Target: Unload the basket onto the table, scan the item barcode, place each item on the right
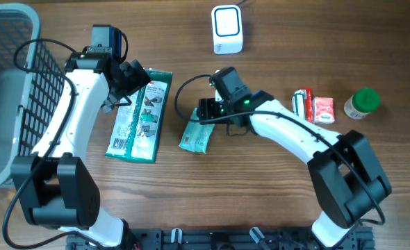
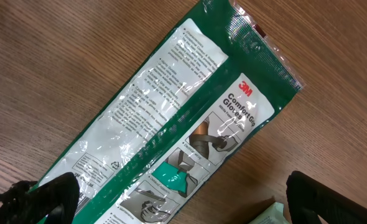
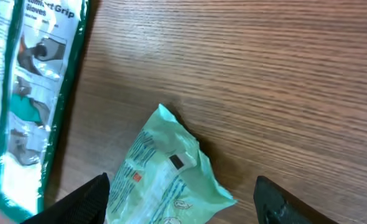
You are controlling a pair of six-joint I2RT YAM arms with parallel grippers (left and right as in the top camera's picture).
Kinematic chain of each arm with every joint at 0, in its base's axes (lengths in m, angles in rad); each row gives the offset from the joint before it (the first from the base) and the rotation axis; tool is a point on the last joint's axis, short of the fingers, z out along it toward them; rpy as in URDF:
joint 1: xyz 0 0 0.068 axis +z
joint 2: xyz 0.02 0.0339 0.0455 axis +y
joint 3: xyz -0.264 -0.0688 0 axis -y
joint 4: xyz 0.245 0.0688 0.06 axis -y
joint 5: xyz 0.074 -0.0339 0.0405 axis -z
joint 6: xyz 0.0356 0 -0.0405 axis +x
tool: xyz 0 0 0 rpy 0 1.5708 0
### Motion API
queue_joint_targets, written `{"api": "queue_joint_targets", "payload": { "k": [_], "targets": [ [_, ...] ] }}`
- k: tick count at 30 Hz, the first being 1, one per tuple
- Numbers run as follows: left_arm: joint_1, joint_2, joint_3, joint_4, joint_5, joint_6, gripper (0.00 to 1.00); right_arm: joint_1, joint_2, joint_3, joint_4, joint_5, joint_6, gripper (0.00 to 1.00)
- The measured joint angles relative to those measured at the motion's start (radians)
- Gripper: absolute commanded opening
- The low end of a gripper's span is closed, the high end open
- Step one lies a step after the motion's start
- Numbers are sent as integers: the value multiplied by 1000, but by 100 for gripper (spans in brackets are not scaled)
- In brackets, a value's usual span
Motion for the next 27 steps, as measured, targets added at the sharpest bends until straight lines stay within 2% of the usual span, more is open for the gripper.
{"api": "queue_joint_targets", "payload": {
  "k": [1,2,3,4,5,8,9,10,11,12,18,22,27],
  "targets": [
    [0,0,0,5,0,0,100,-14,0,0,0,-35,-7,70],
    [0,0,0,26,0,0,86,-34,0,0,0,-81,-20,67],
    [0,0,0,52,1,0,32,-53,0,0,0,-129,-34,58],
    [0,0,0,95,11,-6,4,-74,0,0,-5,-186,-56,49],
    [0,0,0,121,29,-7,4,-89,0,0,-10,-222,-66,45],
    [-2,0,-1,76,94,-7,4,-114,0,0,-23,-321,-84,45],
    [-6,0,-7,60,117,-3,4,-122,0,0,-22,-344,-92,39],
    [-20,0,-31,53,154,0,4,-131,0,0,-19,-366,-103,29],
    [-45,0,-69,55,189,9,4,-146,0,0,-8,-388,-121,12],
    [-74,0,-110,55,221,18,4,-155,0,0,-3,-400,-128,6],
    [-219,0,-242,90,338,81,4,-164,70,0,39,-474,-120,6],
    [-269,2,-254,132,354,92,4,-159,161,-1,94,-528,-109,6],
    [-338,68,-316,202,366,88,4,-159,173,-1,76,-497,-65,6]
  ]
}}
